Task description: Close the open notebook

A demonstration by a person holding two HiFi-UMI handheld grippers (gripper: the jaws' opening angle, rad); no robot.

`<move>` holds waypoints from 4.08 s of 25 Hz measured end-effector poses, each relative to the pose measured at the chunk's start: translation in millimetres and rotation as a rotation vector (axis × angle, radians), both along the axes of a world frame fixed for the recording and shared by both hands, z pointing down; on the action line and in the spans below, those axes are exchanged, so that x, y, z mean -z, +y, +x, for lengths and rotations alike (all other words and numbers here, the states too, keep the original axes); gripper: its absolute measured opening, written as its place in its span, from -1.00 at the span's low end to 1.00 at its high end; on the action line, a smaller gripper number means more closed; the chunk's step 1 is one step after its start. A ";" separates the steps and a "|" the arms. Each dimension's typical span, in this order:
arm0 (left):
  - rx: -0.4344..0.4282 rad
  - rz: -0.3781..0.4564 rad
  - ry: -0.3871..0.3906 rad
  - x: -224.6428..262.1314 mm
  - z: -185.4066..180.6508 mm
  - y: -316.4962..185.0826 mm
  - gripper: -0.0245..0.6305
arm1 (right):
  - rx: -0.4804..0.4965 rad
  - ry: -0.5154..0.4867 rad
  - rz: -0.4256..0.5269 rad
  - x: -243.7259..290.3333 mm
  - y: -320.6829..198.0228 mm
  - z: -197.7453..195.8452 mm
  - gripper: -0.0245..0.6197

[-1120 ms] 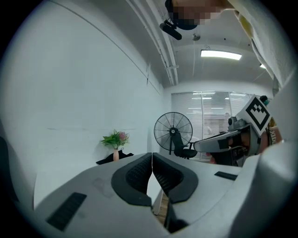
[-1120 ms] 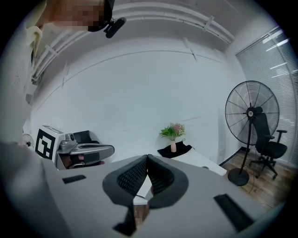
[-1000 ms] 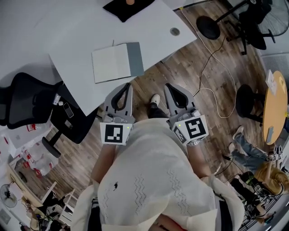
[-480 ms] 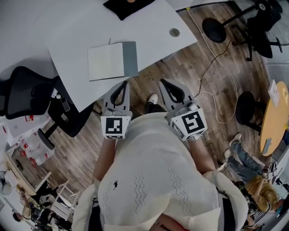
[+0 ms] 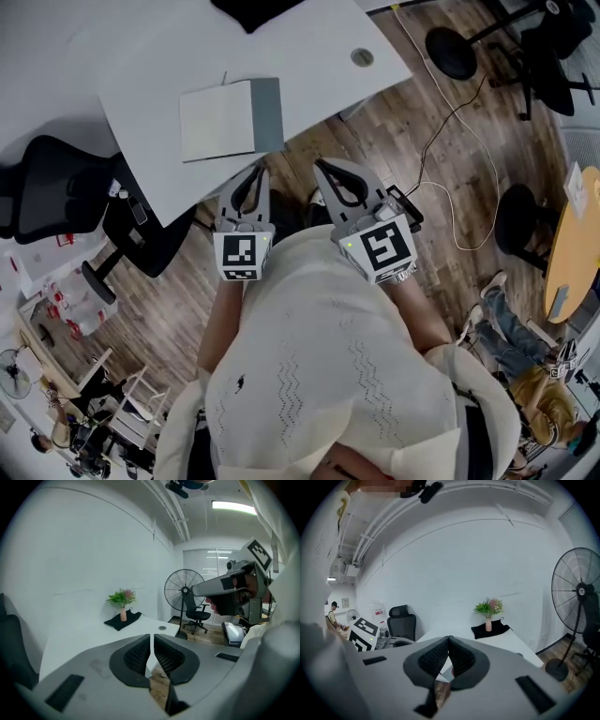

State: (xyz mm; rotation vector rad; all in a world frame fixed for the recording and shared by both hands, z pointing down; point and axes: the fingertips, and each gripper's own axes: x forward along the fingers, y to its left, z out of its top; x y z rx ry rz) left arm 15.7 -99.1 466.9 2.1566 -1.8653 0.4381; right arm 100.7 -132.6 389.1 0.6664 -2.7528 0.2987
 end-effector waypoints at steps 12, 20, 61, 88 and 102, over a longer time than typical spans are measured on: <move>-0.065 -0.089 -0.025 -40.5 -6.9 -23.6 -0.76 | -0.010 0.033 -0.010 -8.6 -12.4 -17.8 -0.92; -0.158 -0.179 -0.040 -79.3 -9.9 -34.4 -0.60 | -0.069 0.049 -0.011 -12.6 -23.1 -28.0 -0.92; -0.406 -0.551 -0.502 -241.6 4.2 -56.3 -0.27 | -0.496 0.192 -0.101 -33.2 -22.8 45.5 -0.92; -0.350 -0.583 -0.266 -231.2 5.7 -60.3 -0.86 | -0.482 0.177 -0.122 -41.6 -25.9 42.6 -0.92; -0.272 -0.503 -0.159 -205.8 1.3 -58.7 -0.87 | -0.433 0.161 -0.109 -39.4 -30.3 39.9 -0.92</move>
